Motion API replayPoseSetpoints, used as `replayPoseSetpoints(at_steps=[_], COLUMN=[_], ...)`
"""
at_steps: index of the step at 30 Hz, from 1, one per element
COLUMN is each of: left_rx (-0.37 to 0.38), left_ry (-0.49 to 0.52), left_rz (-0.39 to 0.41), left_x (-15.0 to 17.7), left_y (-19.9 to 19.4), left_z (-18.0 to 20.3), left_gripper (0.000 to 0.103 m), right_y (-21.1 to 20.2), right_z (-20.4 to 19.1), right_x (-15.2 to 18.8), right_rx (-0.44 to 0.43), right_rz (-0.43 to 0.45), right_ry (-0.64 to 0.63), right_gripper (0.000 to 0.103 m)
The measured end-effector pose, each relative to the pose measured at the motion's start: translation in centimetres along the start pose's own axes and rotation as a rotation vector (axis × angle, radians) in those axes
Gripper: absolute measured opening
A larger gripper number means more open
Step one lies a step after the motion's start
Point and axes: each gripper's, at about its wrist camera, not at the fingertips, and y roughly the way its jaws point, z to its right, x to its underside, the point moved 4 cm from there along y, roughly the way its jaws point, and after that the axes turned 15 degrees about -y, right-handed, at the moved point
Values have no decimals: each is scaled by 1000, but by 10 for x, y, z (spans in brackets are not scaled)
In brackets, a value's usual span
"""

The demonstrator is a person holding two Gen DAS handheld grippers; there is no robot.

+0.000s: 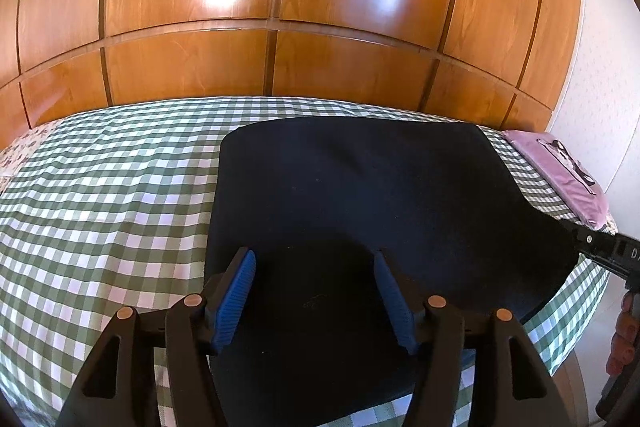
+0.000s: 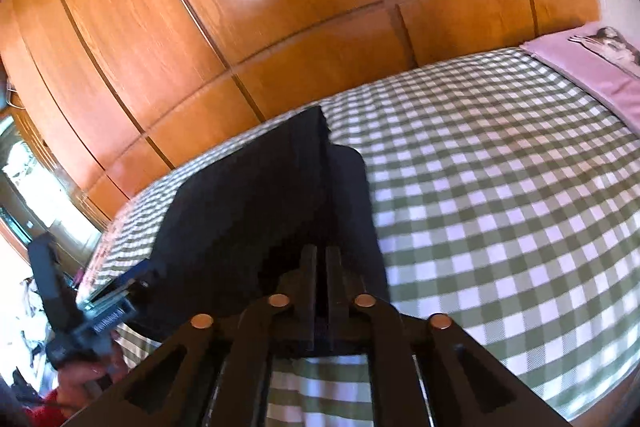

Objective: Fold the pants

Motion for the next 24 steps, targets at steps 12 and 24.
replayPoseSetpoints(at_steps=[12, 24], left_rx=[42, 47], left_ry=[-144, -28], left_rz=[-31, -12], left_x=[-8, -2], left_y=[-8, -21], left_z=[-35, -9], left_gripper=[63, 64], right_y=[-7, -1], right_z=[3, -22], right_x=[-5, -7], right_rx=[-66, 49], right_rz=[36, -71], right_ry=[99, -129], right_gripper=[44, 13])
